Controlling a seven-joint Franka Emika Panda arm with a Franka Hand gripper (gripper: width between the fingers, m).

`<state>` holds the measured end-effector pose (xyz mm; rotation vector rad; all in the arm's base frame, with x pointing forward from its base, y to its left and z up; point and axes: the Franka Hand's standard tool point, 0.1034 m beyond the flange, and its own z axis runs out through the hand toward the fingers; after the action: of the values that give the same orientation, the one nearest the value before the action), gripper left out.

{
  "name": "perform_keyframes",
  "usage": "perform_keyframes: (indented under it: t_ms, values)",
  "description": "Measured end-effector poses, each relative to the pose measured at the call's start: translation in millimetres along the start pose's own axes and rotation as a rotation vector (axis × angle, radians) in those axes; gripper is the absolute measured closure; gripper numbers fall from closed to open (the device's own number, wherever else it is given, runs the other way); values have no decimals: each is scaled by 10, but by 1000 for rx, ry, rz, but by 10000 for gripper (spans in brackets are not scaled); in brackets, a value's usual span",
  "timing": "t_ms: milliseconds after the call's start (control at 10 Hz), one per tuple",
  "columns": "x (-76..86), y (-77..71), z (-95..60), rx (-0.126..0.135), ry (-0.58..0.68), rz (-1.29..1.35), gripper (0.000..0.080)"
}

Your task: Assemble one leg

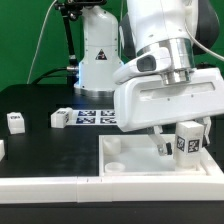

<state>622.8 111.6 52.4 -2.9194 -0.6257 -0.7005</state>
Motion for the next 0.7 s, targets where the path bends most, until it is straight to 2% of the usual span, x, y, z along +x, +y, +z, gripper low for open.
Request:
perform_keyframes:
  t_ms: [400, 700]
  values:
    - [0, 1, -1, 0, 0, 0, 151]
    - [99, 35, -162, -5, 2, -7, 150]
